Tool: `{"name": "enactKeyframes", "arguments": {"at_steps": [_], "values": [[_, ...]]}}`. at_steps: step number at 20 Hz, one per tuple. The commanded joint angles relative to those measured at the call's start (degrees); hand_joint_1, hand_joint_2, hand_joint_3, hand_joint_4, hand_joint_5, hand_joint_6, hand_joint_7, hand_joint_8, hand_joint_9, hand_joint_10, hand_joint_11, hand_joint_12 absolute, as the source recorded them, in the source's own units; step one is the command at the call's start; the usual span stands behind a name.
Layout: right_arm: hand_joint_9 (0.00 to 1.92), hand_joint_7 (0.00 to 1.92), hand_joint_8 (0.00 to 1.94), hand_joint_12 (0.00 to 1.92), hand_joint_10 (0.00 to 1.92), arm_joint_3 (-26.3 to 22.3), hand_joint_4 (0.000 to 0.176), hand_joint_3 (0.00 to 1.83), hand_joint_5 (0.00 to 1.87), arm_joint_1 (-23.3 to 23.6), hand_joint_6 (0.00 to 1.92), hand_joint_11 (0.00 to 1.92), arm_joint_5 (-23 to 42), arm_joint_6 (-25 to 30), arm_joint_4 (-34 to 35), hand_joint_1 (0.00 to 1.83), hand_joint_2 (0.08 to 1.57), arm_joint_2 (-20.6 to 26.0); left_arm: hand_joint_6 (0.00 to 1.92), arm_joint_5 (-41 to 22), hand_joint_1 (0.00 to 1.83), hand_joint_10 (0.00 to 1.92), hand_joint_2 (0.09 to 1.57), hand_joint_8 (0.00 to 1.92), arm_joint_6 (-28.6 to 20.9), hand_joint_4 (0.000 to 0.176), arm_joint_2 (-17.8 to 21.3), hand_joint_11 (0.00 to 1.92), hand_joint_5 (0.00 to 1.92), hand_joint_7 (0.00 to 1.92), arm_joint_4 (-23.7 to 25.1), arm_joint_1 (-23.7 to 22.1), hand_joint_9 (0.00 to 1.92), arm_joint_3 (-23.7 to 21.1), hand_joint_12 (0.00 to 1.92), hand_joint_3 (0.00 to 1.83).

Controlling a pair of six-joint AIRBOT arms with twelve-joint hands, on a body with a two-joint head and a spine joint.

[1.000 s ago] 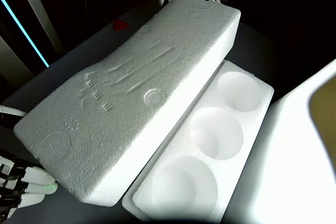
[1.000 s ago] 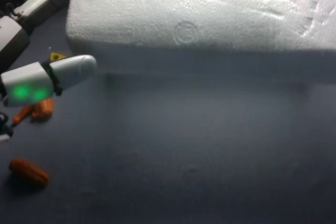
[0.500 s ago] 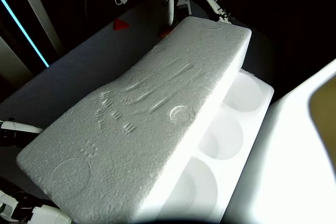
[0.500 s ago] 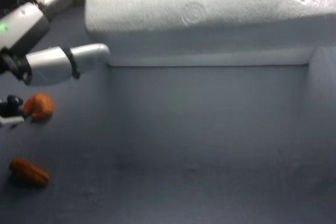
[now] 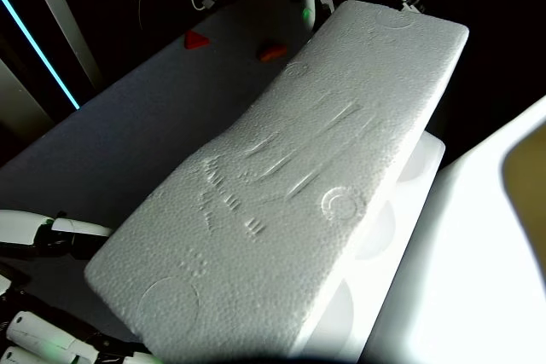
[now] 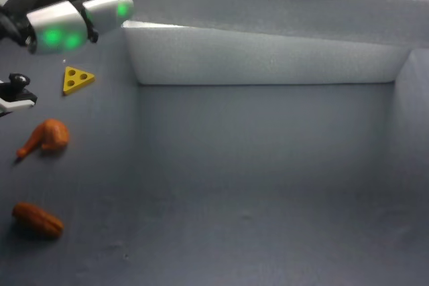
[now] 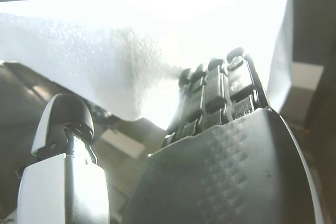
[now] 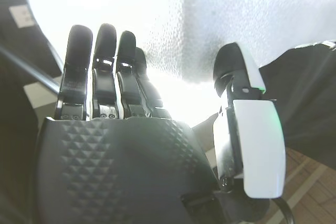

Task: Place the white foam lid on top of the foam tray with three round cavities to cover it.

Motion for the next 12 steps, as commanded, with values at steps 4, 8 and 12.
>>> {"name": "enactKeyframes", "arguments": {"at_steps": [4,8,12], "values": [[0.01,0.0,1.16,1.92,1.49,1.69,0.0,0.0,0.0,3.12,0.62,0.09,4.35,0.57,-7.83,0.49,1.23,-1.47,0.04,-2.05,0.65,0.0,1.05,0.01,-0.19,0.0,-2.98,0.0,0.29,0.02,7.58,-2.52,0.0,1.74,1.22,0.0],[0.04,0.03,1.21,1.92,1.54,1.98,0.0,0.0,0.0,3.38,0.7,0.11,4.03,0.57,-7.83,0.5,1.22,-1.6,0.0,-1.31,0.64,0.0,1.09,0.0,-0.19,0.0,-3.32,0.0,0.25,0.0,7.5,-2.81,0.0,2.21,0.76,0.0],[0.0,0.0,1.16,1.92,1.53,2.79,0.0,0.0,0.0,4.09,0.7,0.03,2.87,0.57,-7.83,0.55,1.21,-1.94,0.01,0.81,0.6,0.0,1.1,0.0,-0.2,0.0,-4.46,0.0,0.21,0.0,7.5,-3.79,0.0,3.65,0.57,0.0]]}}
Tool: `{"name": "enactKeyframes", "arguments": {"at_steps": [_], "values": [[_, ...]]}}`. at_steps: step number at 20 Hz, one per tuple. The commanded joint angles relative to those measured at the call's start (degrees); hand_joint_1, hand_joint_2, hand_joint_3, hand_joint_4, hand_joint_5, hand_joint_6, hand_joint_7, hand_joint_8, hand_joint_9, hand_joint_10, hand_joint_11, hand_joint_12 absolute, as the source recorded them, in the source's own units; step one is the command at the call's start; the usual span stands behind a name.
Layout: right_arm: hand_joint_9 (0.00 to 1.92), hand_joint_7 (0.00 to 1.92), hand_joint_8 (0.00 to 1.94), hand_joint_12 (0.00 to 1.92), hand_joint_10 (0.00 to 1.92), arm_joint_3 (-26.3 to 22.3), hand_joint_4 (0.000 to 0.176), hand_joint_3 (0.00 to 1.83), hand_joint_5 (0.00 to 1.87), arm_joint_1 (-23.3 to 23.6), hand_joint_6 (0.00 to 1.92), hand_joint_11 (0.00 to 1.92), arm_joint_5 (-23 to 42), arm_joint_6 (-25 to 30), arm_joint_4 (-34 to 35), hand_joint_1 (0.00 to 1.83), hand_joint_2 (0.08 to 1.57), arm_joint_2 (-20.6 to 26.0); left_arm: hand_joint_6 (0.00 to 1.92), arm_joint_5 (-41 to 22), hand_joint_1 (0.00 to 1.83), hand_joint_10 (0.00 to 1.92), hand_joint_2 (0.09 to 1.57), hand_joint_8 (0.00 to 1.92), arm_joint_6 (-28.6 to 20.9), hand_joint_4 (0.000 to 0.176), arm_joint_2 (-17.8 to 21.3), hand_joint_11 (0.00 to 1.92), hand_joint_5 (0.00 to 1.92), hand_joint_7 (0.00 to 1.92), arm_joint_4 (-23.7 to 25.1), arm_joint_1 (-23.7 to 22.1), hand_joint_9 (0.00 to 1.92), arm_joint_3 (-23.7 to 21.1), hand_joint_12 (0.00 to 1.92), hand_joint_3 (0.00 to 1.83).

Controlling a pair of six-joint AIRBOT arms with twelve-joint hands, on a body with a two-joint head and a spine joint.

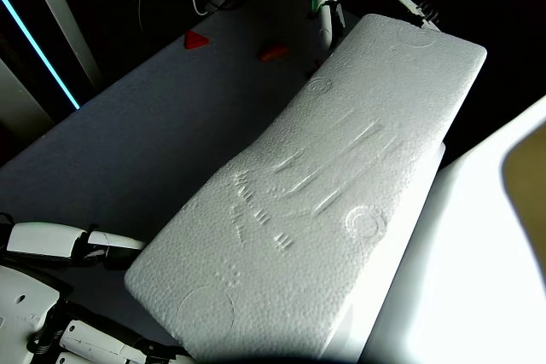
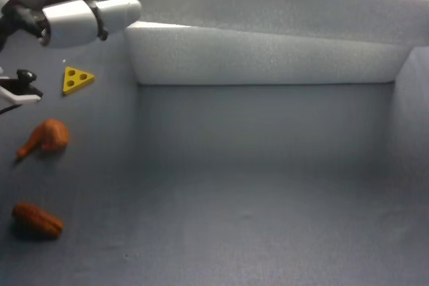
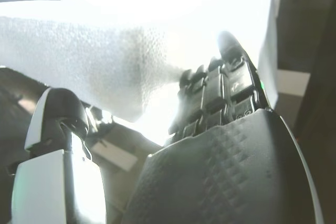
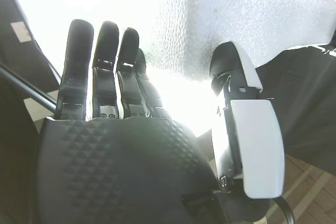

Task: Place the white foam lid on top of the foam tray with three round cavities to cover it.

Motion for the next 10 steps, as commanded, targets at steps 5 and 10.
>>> {"name": "enactKeyframes", "arguments": {"at_steps": [5,10], "values": [[0.0,0.0,0.75,1.92,1.06,2.73,0.0,0.0,0.0,4.24,0.91,0.0,1.87,0.58,-8.19,0.54,1.2,-1.8,0.0,-2.46,0.54,0.0,1.13,0.0,-0.21,0.0,-3.18,0.0,0.18,0.0,5.56,-1.88,0.0,2.01,0.44,0.0],[0.0,0.0,0.35,1.69,0.53,4.05,0.0,0.0,0.0,9.0,0.26,0.0,-2.32,-1.35,-9.97,0.5,1.22,-2.36,0.0,-2.19,0.52,0.0,1.13,0.0,-0.18,0.0,-3.8,0.0,0.16,0.0,4.85,-2.69,0.0,2.96,0.29,0.0]]}}
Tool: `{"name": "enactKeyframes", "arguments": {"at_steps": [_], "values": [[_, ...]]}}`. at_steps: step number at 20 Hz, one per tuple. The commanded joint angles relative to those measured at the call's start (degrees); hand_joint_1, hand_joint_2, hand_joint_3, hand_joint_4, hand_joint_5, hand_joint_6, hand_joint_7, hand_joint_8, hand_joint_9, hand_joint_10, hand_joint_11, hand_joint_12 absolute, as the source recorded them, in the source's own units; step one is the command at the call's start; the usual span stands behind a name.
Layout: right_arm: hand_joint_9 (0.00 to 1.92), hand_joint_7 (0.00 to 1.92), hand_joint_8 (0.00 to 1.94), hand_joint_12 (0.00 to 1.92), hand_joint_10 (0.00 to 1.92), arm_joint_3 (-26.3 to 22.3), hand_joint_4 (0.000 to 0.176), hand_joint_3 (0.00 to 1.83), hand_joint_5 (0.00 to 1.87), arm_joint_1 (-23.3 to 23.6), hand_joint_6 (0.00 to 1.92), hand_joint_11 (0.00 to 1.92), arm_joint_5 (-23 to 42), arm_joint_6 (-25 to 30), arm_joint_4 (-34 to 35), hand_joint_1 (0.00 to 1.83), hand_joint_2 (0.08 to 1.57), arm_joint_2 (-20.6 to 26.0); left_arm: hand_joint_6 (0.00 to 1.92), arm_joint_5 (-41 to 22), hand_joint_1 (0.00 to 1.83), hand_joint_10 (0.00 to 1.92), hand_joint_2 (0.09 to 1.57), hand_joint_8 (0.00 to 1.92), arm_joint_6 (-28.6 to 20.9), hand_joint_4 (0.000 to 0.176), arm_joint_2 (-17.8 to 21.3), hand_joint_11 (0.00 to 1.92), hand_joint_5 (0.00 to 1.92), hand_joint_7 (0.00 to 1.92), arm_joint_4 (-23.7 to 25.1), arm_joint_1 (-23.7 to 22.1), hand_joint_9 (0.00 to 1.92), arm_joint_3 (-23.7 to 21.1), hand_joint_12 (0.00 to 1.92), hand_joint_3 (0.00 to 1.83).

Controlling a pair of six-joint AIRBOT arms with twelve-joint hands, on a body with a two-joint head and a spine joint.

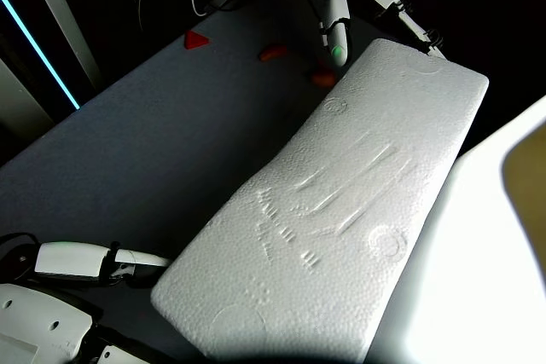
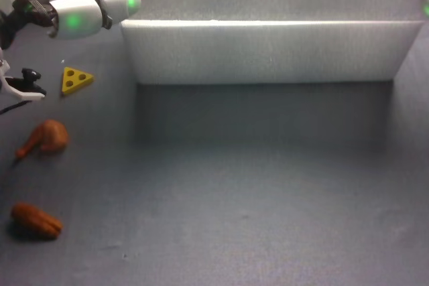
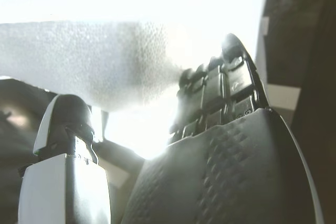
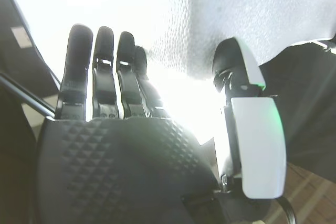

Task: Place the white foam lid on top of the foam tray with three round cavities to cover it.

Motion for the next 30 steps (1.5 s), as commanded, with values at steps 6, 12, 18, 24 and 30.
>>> {"name": "enactKeyframes", "arguments": {"at_steps": [6,12,18,24,30], "values": [[0.0,0.03,0.16,1.57,0.36,1.06,0.0,0.0,0.0,2.29,0.25,0.0,3.59,-0.23,-7.45,0.54,1.24,-1.53,0.0,-6.36,0.5,0.0,1.14,0.0,-0.28,0.0,-1.88,0.0,0.16,0.0,6.15,-1.21,0.0,0.05,0.46,0.0],[0.0,0.02,0.63,1.87,1.08,1.05,0.0,0.0,0.0,2.44,0.21,0.0,3.2,-0.25,-7.02,0.52,1.25,-1.53,0.01,-6.07,0.5,0.0,1.13,0.0,-0.37,0.0,-2.3,0.0,0.16,0.0,5.9,-0.65,0.0,0.26,0.24,0.0],[0.07,0.08,1.08,1.92,1.46,1.17,0.0,0.0,0.0,2.35,0.84,0.02,2.5,-0.39,-5.66,0.54,1.28,-1.59,0.0,-4.84,0.48,0.0,1.14,0.0,-0.37,0.0,-2.73,0.0,0.14,0.0,5.32,-0.33,0.0,0.86,0.13,0.0],[0.11,0.12,0.85,1.92,1.28,2.26,0.0,0.0,0.0,0.81,0.42,0.0,1.09,-0.47,-3.1,0.52,1.25,-2.21,0.0,-3.79,0.44,0.0,1.14,0.0,-0.56,0.0,-2.83,0.0,0.12,0.0,5.1,-0.32,0.0,1.44,0.42,0.0],[0.09,0.11,0.73,1.89,1.21,3.03,0.0,0.0,0.0,0.05,0.24,0.0,0.3,-0.47,-1.82,0.52,1.24,-2.63,0.0,-2.03,0.43,0.0,1.13,0.0,-0.68,0.0,-3.61,0.0,0.07,0.0,4.42,-0.33,0.0,2.79,0.47,0.0]]}}
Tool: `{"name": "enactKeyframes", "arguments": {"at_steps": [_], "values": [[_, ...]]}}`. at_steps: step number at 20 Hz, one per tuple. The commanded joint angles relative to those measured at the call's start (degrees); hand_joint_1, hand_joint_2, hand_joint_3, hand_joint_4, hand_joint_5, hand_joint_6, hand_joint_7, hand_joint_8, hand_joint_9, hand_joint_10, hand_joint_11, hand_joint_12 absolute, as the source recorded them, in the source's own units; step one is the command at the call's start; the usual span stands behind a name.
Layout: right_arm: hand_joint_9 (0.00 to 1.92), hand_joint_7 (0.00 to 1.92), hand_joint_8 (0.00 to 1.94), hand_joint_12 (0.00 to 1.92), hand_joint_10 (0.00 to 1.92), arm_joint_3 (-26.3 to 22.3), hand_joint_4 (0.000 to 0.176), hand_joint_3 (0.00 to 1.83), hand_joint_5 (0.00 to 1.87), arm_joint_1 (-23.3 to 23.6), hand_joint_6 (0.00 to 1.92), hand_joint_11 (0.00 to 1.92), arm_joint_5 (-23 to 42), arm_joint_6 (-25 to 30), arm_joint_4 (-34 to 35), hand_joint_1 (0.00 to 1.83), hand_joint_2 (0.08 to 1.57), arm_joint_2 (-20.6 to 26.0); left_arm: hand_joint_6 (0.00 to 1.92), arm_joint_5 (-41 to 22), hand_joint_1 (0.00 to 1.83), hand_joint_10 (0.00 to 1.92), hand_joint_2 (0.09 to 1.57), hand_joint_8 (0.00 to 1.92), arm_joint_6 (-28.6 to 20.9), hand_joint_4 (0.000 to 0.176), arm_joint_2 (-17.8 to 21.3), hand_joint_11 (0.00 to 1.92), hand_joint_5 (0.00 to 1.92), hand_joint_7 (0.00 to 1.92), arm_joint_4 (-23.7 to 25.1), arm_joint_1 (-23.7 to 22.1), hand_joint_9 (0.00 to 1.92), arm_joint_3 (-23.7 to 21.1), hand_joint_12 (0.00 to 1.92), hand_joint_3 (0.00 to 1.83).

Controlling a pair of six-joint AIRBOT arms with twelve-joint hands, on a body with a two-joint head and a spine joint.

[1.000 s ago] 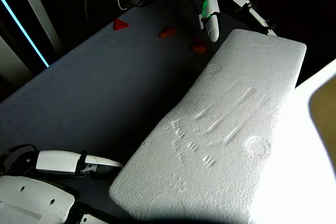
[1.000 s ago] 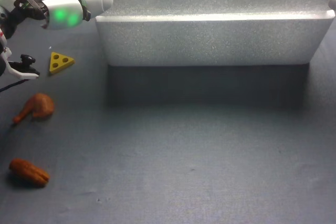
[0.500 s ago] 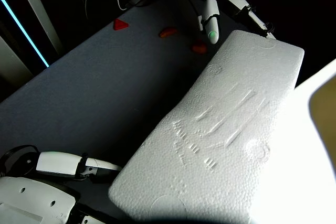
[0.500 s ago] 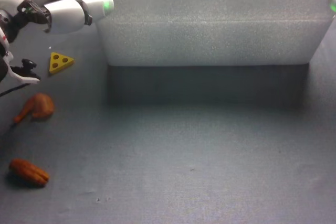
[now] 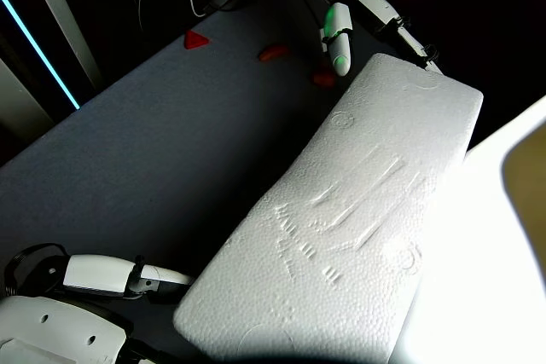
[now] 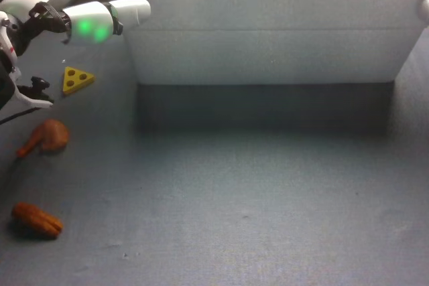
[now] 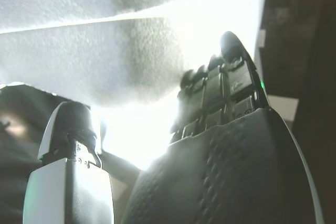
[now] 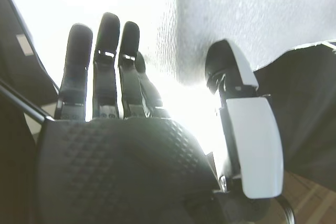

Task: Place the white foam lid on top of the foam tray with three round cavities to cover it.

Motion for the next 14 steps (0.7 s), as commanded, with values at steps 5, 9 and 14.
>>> {"name": "enactKeyframes", "arguments": {"at_steps": [5,9,14], "values": [[0.0,0.03,0.24,1.44,0.53,-0.01,0.0,0.0,0.0,-0.17,0.02,0.0,5.05,0.39,-3.61,0.51,1.26,-0.1,0.0,-4.89,0.41,0.0,1.11,0.0,-0.51,0.0,-1.38,0.0,0.04,0.0,3.51,-0.35,0.0,0.36,0.36,0.0],[0.0,0.04,0.03,1.4,0.2,0.31,0.0,0.0,0.08,-0.84,0.04,0.0,4.58,0.39,-2.77,0.42,1.33,-0.27,0.0,-3.56,0.41,0.0,1.13,0.0,-0.25,0.0,-1.69,0.0,0.04,0.0,2.51,-0.21,0.0,1.31,0.63,0.0],[0.0,0.0,0.0,0.15,0.0,0.22,0.0,0.0,0.0,-1.67,0.0,0.0,4.55,0.39,-2.07,0.41,1.31,-0.16,0.0,-4.05,0.43,0.0,1.12,0.0,-0.25,0.0,-1.43,0.0,0.05,0.0,1.71,1.11,0.0,1.03,0.44,0.0]]}}
